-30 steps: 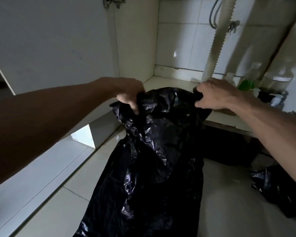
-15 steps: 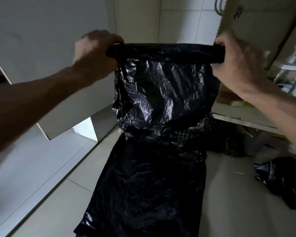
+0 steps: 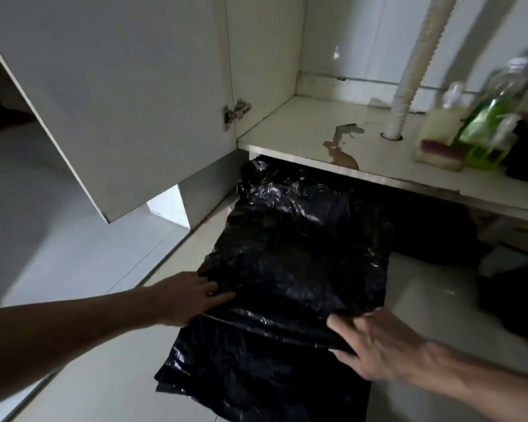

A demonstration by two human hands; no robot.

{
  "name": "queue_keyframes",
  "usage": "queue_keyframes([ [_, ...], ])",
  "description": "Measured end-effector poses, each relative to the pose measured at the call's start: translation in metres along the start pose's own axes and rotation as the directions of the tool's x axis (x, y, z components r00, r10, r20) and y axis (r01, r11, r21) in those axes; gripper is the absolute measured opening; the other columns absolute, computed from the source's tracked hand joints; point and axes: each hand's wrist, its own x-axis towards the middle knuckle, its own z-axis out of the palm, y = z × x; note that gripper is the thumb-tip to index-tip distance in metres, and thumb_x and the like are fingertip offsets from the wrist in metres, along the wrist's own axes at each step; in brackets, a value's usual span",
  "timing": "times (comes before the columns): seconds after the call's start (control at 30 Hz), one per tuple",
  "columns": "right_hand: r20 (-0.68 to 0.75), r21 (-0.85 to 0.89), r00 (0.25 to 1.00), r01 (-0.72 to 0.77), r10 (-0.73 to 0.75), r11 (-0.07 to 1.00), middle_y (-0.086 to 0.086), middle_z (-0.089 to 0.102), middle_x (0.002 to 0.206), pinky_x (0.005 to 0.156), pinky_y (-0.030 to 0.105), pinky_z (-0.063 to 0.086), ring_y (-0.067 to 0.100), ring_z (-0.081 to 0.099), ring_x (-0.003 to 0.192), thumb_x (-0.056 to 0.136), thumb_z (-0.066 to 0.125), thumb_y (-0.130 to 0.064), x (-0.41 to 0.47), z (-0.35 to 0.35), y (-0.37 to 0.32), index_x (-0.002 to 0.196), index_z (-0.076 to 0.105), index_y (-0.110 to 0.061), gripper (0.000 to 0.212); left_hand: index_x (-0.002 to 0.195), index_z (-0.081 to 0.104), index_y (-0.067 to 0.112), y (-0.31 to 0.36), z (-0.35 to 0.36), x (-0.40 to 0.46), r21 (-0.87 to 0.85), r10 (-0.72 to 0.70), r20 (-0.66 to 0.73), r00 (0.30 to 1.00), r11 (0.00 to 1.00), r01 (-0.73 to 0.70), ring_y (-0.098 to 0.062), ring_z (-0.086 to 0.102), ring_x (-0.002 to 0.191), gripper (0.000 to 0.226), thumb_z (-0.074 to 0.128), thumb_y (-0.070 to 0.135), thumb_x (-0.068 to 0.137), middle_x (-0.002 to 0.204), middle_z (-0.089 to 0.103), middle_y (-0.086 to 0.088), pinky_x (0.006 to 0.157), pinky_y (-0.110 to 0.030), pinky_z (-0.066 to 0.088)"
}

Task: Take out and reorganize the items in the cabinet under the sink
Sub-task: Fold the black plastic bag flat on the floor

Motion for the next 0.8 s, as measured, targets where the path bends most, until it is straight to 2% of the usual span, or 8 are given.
queue_keyframes([
  [0.2,0.128,0.035,0.989,0.065,-0.069,0.997,-0.005,0.056,0.059,0.045,0.029,0.04,0.017,0.057,0.05,0.093,0.048,-0.057,-0.015,0.017,-0.041,0.069,0.059,-0.024,0.042,0.157,0.005,0.023,0.028,0.013,-0.006,-0.182,0.082,0.441,0.894,0.983,-0.001,-0.031,0.055,0.11,0.081,0.055,0.029,0.094,0.129,0.051,-0.011,0.086,-0.042,0.049],
  [0.37,0.439,0.369,0.893,-0.08,-0.097,0.926,0.001,0.074,0.092,0.078,0.034,0.049,0.022,0.07,0.081,0.086,0.022,-0.084,0.002,-0.005,-0.044,0.113,0.071,-0.021,0.084,0.151,0.026,0.033,0.033,-0.011,-0.014,-0.261,0.16,0.584,0.796,0.965,-0.003,-0.03,0.062,0.1,0.071,0.048,0.051,0.086,0.126,0.057,-0.001,0.081,-0.033,0.049],
  [0.43,0.374,0.384,0.927,-0.172,0.017,0.907,-0.002,0.075,0.09,0.077,0.027,0.052,0.013,0.07,0.08,0.085,0.016,-0.086,0.016,-0.005,-0.037,0.107,0.071,-0.026,0.085,0.128,0.054,0.036,0.038,-0.023,-0.015,-0.347,0.136,0.431,0.892,0.937,0.025,-0.023,0.065,0.092,0.056,0.041,0.069,0.085,0.111,0.063,0.007,0.075,-0.029,0.051],
  [0.53,0.228,0.294,0.959,-0.233,0.168,0.927,-0.009,0.07,0.101,0.082,0.033,0.055,0.01,0.065,0.096,0.091,0.017,-0.077,0.038,0.006,-0.035,0.104,0.071,-0.028,0.074,0.103,0.067,0.024,0.063,-0.026,-0.013,-0.436,-0.13,-0.058,0.99,0.895,0.092,-0.019,0.065,0.079,0.049,0.05,0.067,0.089,0.096,0.064,0.003,0.067,-0.029,0.055],
  [0.6,0.174,0.281,0.969,-0.218,0.174,0.935,0.001,0.06,0.134,0.101,0.041,0.048,0.023,0.055,0.124,0.093,0.029,-0.069,0.05,0.021,-0.045,0.128,0.063,-0.028,0.064,0.128,0.056,0.018,0.087,-0.024,-0.001,-0.453,-0.374,-0.019,0.927,0.83,0.325,-0.024,0.057,0.111,0.071,0.049,0.074,0.084,0.125,0.055,-0.008,0.092,-0.04,0.053],
  [0.67,0.243,0.299,0.961,-0.203,0.132,0.932,0.011,0.034,0.158,0.116,0.053,0.028,0.034,0.029,0.145,0.093,0.034,-0.065,0.057,0.039,-0.064,0.146,0.044,-0.028,0.066,0.155,0.017,0.02,0.112,-0.02,0.014,-0.453,-0.543,0.348,0.764,0.616,0.644,-0.034,0.017,0.146,0.11,0.046,0.087,0.072,0.16,0.012,-0.013,0.117,-0.053,0.025],
  [0.73,0.331,0.328,0.941,-0.186,0.071,0.926,0.007,0.006,0.167,0.12,0.06,0.006,0.032,0.0,0.153,0.092,0.035,-0.065,0.057,0.061,-0.078,0.154,0.027,-0.034,0.069,0.154,-0.017,0.027,0.13,-0.007,0.024,-0.382,-0.548,0.643,0.535,0.376,0.844,-0.036,-0.019,0.148,0.137,0.06,0.087,0.058,0.159,-0.029,-0.01,0.12,-0.059,0.001],
  [0.8,0.296,0.323,0.955,-0.114,0.014,0.94,0.004,-0.002,0.168,0.117,0.066,-0.002,0.032,-0.01,0.153,0.091,0.036,-0.066,0.05,0.086,-0.079,0.155,0.023,-0.039,0.07,0.148,-0.033,0.031,0.141,0.004,0.029,-0.321,-0.481,0.774,0.412,0.261,0.91,-0.039,-0.033,0.143,0.154,0.071,0.084,0.047,0.15,-0.046,-0.011,0.115,-0.065,-0.007],
])
